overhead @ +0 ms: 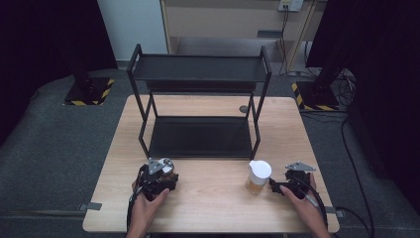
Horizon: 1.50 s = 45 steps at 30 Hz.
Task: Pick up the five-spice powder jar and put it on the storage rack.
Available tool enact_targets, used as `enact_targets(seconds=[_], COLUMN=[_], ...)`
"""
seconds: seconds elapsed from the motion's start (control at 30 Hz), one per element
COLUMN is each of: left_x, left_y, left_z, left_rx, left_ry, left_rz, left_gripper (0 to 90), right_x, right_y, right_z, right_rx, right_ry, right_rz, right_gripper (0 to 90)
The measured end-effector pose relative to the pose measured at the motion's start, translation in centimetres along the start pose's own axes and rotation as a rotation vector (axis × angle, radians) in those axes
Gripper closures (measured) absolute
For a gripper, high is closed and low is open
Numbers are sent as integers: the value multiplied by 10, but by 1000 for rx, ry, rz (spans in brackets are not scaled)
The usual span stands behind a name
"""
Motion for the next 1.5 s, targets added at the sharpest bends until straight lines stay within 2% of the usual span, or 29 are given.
enact_targets(seconds=[0.1,0.67,1.2,1.5], left_x=[2,13,14,18], left_y=[2,5,19,30], left_z=[1,4,10,16], left_rx=[-8,21,13,-1], left_ry=[7,16,3,22], left_rz=[6,57,54,38], left_gripper=[299,299,299,299], right_x=[0,0,0,0], right_y=[0,0,0,0], right_z=[0,0,0,0], right_rx=[0,0,0,0], right_ry=[0,0,0,0], right_rz=[0,0,0,0], right_gripper=[14,14,14,14])
Point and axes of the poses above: each handheld gripper's, and its own axes: x roughly backward along the jaws, z roughly out of its top, y roughly to its right, the point moved 8 cm from there along -x, roughly forward along the jaws, and after that the axes turned 14 degrees about -z, right-handed, at the moved point
